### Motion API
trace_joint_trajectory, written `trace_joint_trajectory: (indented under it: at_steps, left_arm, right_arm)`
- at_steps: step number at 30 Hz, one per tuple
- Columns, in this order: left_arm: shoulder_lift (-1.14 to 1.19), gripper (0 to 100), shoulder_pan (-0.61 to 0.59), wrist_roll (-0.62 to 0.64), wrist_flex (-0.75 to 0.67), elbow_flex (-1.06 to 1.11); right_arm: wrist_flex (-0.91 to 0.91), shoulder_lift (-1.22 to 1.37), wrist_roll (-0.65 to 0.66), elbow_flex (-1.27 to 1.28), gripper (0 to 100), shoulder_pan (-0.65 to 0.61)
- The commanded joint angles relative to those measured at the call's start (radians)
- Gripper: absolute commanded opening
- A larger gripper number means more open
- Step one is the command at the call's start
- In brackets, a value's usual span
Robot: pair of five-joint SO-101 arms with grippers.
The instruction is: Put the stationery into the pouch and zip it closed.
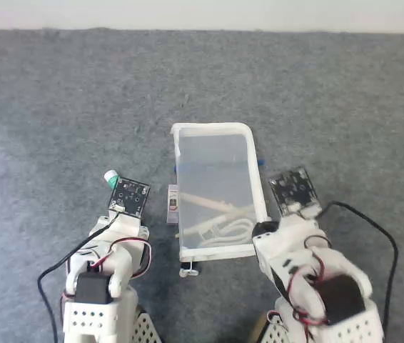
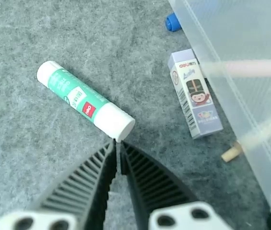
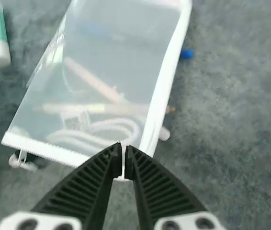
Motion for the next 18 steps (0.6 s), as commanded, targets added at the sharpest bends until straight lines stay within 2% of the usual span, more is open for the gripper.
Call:
trace_joint_trajectory:
  at_steps: [1, 10, 15, 18]
  left_arm:
    - [-0.017, 1, -0.003, 0.012, 0.011, -0.013]
    - [-0.017, 1, -0.003, 0.012, 0.011, -0.013]
    - [-0.017, 1, -0.003, 0.012, 0.011, -0.013]
    - [-0.017, 1, -0.003, 0.012, 0.011, -0.013]
  right_arm:
    - [0.001, 0.148, -0.011, -0.072, 0.6, -0.071]
    - [-0.002, 0.311, -0.014, -0.072, 0.6, -0.226]
    - [-0.001, 0.364, -0.144, -0.071, 0.6, -0.305]
    - [-0.002, 0.415, -0.153, -0.071, 0.6, -0.338]
